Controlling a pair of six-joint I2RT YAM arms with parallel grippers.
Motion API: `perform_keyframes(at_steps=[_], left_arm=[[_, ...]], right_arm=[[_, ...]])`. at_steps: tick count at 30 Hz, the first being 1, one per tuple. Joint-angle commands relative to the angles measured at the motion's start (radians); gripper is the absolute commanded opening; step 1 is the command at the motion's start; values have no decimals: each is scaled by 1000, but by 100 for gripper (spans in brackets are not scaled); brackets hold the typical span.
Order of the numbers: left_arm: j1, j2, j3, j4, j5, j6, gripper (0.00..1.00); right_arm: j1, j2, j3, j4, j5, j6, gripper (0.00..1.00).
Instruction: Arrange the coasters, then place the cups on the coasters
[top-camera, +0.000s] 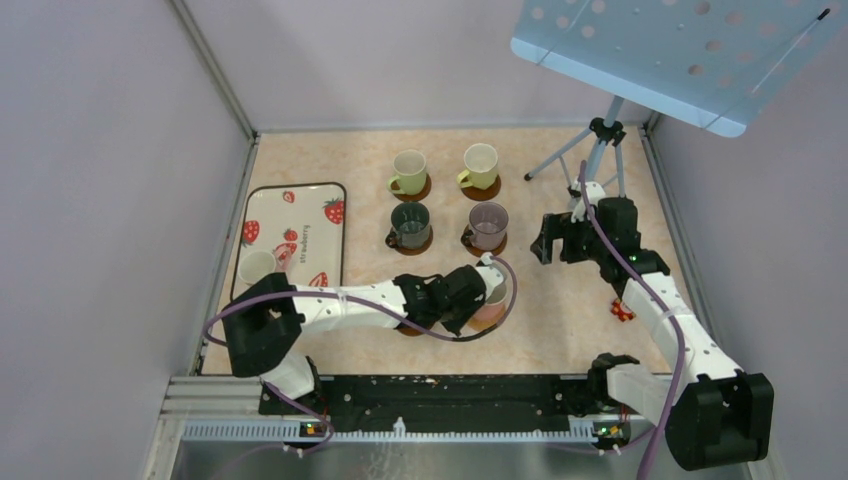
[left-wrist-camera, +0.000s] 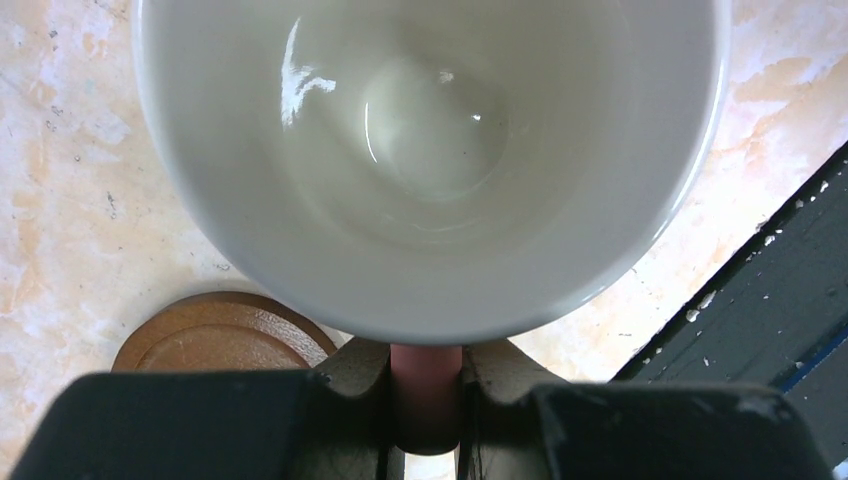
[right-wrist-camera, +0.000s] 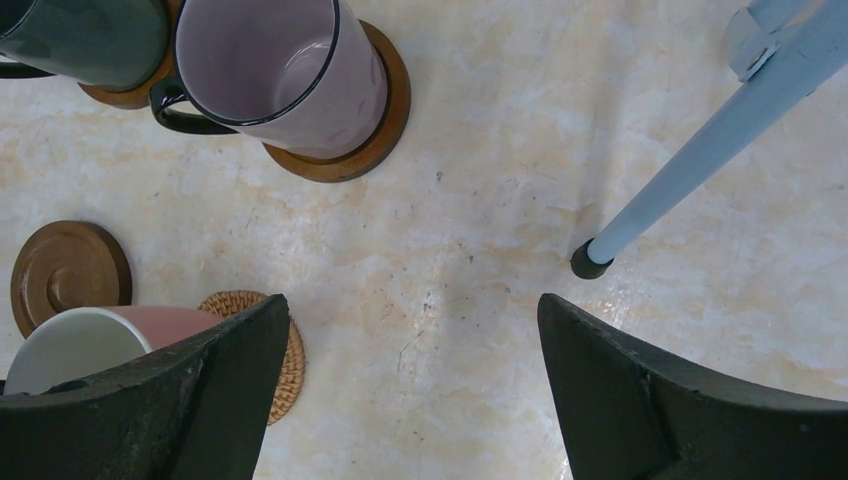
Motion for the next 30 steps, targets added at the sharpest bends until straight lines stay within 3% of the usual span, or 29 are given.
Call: perform_keyframes(at_steps=[1,6,13,20,30], left_arm=[[-3,-5,6,138,-17,3,0],[-3,9,-3,154,-7,6,1],[-3,17,-28,147,9,15,11],[-3,-2,-56,127,33,49,35],[-3,-48,-51,26,107,104,50]], right_arm=[[-10,-18,1,25,-15,-6,93],[-10,-16,1,26,-17,-8,93],[-10,-14,0,27,-11,-11,93],[-9,-15,1,26,-5,-12,93],[-9,-11,2,32,0,-14,93]])
